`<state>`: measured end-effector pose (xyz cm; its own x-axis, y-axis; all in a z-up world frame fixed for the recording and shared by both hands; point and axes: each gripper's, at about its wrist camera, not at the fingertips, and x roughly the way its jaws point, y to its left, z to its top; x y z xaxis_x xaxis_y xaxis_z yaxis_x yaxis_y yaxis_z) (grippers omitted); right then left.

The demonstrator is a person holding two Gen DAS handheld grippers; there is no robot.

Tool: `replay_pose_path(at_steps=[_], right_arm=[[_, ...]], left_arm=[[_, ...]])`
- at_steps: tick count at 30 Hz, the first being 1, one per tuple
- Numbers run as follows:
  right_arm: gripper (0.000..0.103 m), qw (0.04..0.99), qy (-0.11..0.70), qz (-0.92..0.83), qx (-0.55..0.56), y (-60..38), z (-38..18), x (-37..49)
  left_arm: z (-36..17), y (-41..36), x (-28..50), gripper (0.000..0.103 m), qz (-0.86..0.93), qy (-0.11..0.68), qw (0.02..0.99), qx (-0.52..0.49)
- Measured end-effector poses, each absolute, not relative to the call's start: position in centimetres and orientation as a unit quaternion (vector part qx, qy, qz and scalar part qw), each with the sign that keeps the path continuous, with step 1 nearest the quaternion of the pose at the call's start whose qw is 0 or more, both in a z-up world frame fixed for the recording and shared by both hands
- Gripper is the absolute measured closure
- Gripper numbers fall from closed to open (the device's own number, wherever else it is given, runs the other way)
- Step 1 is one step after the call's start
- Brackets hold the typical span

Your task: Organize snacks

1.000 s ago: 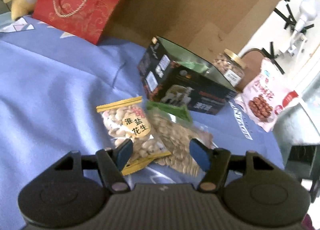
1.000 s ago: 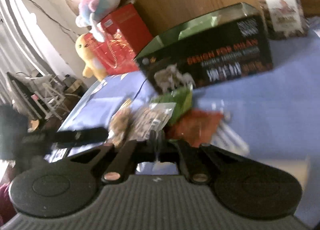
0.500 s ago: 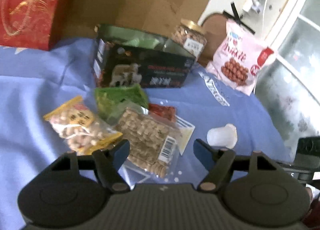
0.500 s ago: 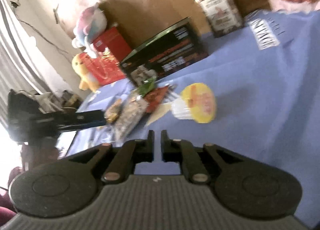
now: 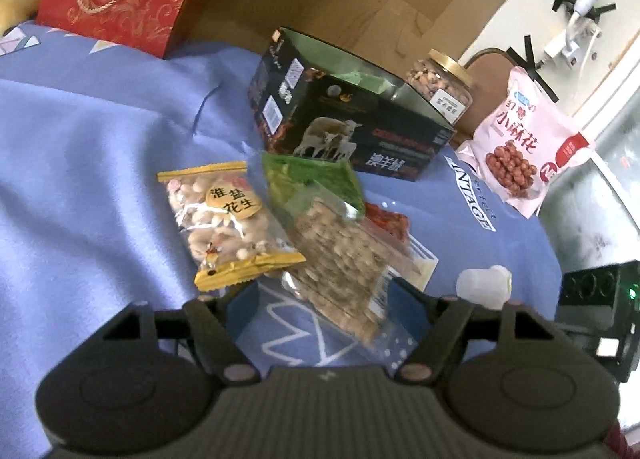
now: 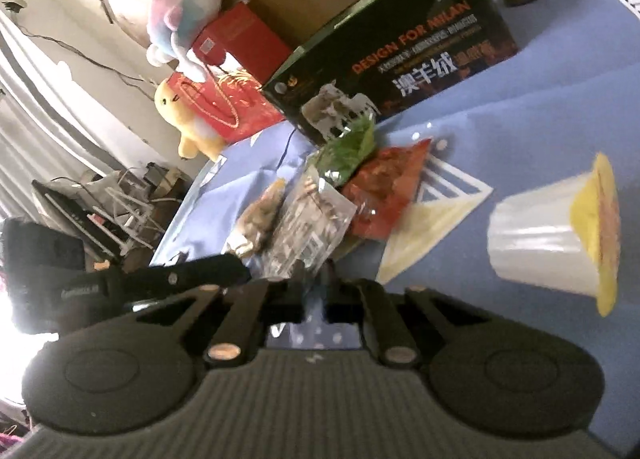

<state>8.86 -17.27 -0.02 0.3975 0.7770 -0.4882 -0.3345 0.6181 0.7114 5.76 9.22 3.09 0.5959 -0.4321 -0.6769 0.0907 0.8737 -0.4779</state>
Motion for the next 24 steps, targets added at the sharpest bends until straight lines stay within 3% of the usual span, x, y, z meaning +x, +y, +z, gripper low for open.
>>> replay_pose_path(at_steps=[7, 14, 19, 24], right_arm=[[0.096, 0.838, 0.389, 0.319, 0.212, -23.8, 1.7, 4.3], [0.086, 0.893, 0.357, 0.224, 0.161, -27.7, 2.2, 1.7], [0.053, 0.885, 0.352, 0.264, 0.15, -26.4, 2.2, 1.5], [0.043, 0.881, 0.341, 0.324, 0.054, -23.4, 2.5, -0.1]], left_arm=[[3.5, 6.9, 5.9, 0.023, -0.194, 0.425, 0.865, -0.186], [3.2, 1.5, 6.8, 0.023, -0.249, 0.444, 0.85, -0.136], [2.8, -0.6, 7.0, 0.018, -0.269, 0.453, 0.841, -0.127], [2.3, -1.0, 6.0, 0.022, -0.301, 0.459, 0.824, -0.139]])
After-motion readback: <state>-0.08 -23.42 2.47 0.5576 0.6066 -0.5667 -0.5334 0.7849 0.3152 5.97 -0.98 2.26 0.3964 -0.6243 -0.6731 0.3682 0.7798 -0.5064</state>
